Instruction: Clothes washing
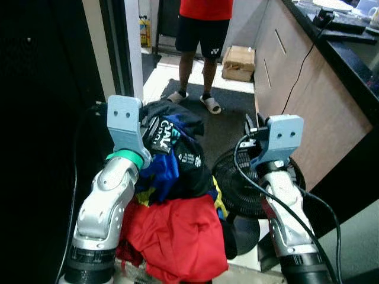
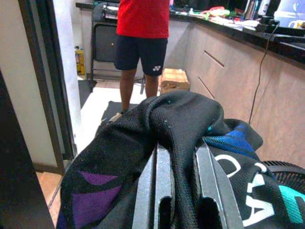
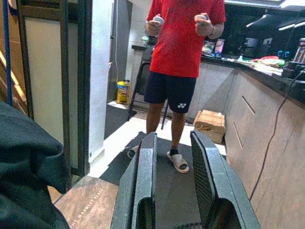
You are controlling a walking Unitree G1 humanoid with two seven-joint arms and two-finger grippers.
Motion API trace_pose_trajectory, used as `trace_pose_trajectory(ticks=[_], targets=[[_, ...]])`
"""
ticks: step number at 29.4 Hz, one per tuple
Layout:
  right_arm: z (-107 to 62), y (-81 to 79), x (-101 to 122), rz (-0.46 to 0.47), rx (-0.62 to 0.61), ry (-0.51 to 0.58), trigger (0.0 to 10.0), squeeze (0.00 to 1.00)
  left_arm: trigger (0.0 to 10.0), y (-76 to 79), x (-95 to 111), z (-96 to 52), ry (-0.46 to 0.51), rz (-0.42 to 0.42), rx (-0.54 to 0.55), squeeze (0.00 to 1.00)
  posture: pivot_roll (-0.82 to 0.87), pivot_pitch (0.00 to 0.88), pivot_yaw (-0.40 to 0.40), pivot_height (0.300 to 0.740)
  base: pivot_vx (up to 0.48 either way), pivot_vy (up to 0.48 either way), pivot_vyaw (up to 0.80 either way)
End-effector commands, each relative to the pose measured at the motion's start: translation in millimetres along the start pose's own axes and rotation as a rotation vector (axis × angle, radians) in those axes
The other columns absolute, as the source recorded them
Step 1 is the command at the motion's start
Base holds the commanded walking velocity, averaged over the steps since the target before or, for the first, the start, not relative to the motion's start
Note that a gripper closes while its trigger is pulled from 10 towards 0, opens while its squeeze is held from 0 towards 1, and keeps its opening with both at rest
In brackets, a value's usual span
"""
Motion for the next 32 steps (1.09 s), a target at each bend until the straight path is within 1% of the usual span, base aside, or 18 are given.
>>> trace_pose_trajectory(ticks=[1, 13, 14, 17, 27, 32], targets=[[-3.8, 2.1, -1.9, -0.009, -0.011, -0.012, 10.0, 0.0, 10.0, 0.6, 7.1, 0.7, 0.04, 0.007, 0.003, 0.0, 0.08, 0.0, -0.011, 0.74, -0.337, 0.0, 0.0], [-2.5, 1.4, -3.3, -0.006, -0.011, -0.016, 10.0, 0.0, 10.0, -0.3, 6.7, 0.1, 0.041, 0.014, 0.009, 0.0, 0.09, 0.0, -0.01, 0.74, -0.334, 0.0, 0.0], [-2.2, 1.4, -3.6, -0.003, -0.012, -0.018, 10.0, 0.0, 10.0, -0.7, 6.9, 0.1, 0.042, 0.015, 0.01, 0.0, 0.09, 0.0, -0.01, 0.74, 0.0, 0.0, 0.0], [-1.8, 1.3, -4.0, -0.002, -0.012, -0.021, 10.0, 0.0, 10.0, -0.9, 7.0, 0.4, 0.043, 0.015, 0.011, 0.0, 0.09, 0.0, -0.009, 0.74, 0.0, 0.0, -0.48], [-1.2, 1.9, -4.6, 0.007, -0.016, -0.027, 10.0, 0.0, 10.0, 0.5, 6.9, 1.6, 0.044, 0.017, 0.0, 0.0, 0.09, 0.0, -0.005, 0.74, 0.0, 0.0, -0.8], [3.8, 2.8, 3.6, 0.008, -0.017, 0.002, 10.0, 0.0, 10.0, -2.6, 13.9, 4.4, 0.067, 0.022, -0.001, 0.0, 0.09, 0.0, -0.003, 0.74, 0.0, 0.0, -0.8]])
Point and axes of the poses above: a point about 5 cm out from each wrist's last joint towards the gripper, its own z axis pointing out of the wrist towards the gripper, its own x axis along the axis of the wrist's last joint, y = z × x, the point moved 1 cm from there along z, pointing out of the wrist towards the gripper, and after that the axes turned 15 degrees about z, right-handed, at the moved point
